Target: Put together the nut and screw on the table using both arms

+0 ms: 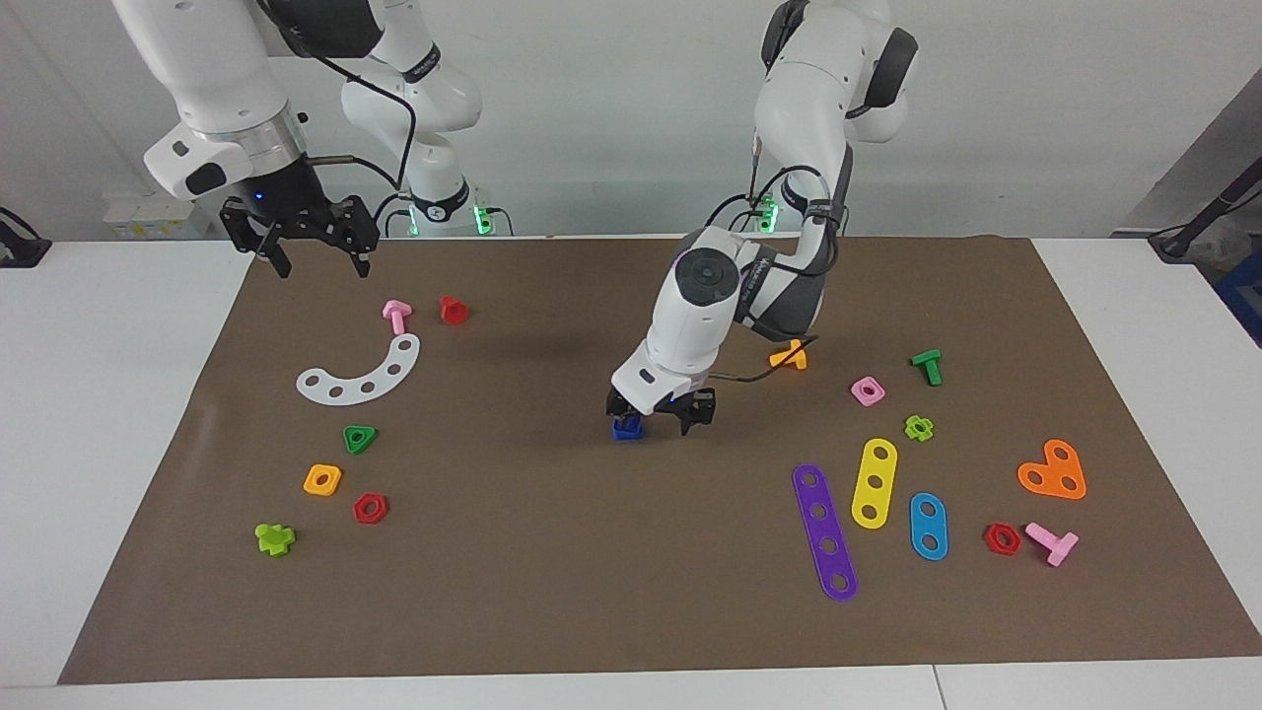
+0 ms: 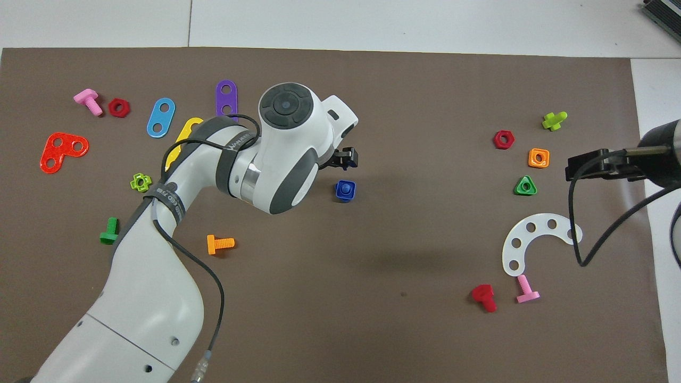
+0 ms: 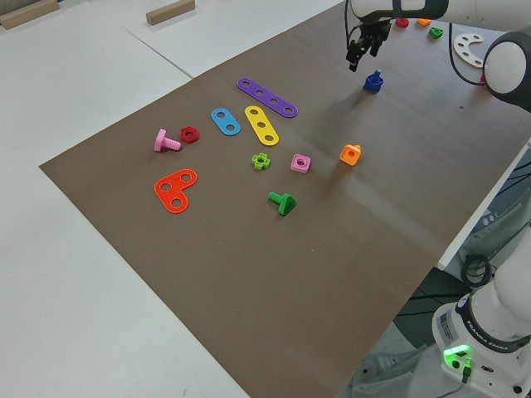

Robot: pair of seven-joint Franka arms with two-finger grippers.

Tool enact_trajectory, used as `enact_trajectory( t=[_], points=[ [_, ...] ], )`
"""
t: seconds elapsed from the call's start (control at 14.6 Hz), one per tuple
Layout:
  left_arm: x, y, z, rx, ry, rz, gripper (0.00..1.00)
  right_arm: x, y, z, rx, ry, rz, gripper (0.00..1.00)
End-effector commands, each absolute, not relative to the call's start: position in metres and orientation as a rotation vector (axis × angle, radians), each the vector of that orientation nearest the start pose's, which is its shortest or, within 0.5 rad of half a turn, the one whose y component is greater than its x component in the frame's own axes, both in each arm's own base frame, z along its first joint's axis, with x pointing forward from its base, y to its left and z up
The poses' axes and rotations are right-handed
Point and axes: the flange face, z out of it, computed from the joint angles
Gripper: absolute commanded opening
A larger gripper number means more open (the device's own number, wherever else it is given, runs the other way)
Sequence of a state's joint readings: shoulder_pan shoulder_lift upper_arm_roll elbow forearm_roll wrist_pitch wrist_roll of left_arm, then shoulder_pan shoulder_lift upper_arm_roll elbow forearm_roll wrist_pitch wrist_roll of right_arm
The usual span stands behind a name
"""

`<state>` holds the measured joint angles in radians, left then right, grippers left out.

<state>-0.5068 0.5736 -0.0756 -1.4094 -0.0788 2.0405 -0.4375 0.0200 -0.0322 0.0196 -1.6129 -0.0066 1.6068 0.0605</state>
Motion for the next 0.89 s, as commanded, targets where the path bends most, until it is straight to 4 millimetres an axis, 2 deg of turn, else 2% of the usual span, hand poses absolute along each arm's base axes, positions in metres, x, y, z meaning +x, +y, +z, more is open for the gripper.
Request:
enact_trajectory(
  t=[0.0, 0.07, 0.27, 0.48, 0.62, 0.75, 0.82],
  points=[
    [0.627, -0.326, 0.451, -3.276, 0.031, -0.066, 1.0, 0.541, 0.023, 0.627, -3.119, 0.039, -0.056, 1.0],
    [0.63, -0.294, 0.481, -3.283, -0.04, -0.095, 1.0, 0.541, 0.023, 0.627, -3.119, 0.039, -0.056, 1.0],
    [0.625, -0.199, 0.535, -3.23, -0.158, 0.003, 1.0, 0.541, 0.023, 0.627, -3.121, 0.032, -0.056, 1.0],
    [0.607, -0.135, 0.572, -3.155, 0.014, 0.073, 1.0, 0.541, 0.023, 0.627, -3.121, 0.034, -0.054, 1.0],
    [0.59, -0.097, 0.591, -3.117, 0.028, 0.069, 1.0, 0.541, 0.022, 0.627, -3.121, 0.032, -0.054, 1.0],
    [0.571, -0.071, 0.605, -3.11, -0.031, 0.046, 1.0, 0.541, 0.022, 0.627, -3.12, 0.034, -0.046, 1.0],
    [0.569, -0.065, 0.607, -3.109, -0.04, 0.044, 1.0, 0.54, 0.022, 0.626, -3.121, 0.034, -0.042, 1.0]
  ],
)
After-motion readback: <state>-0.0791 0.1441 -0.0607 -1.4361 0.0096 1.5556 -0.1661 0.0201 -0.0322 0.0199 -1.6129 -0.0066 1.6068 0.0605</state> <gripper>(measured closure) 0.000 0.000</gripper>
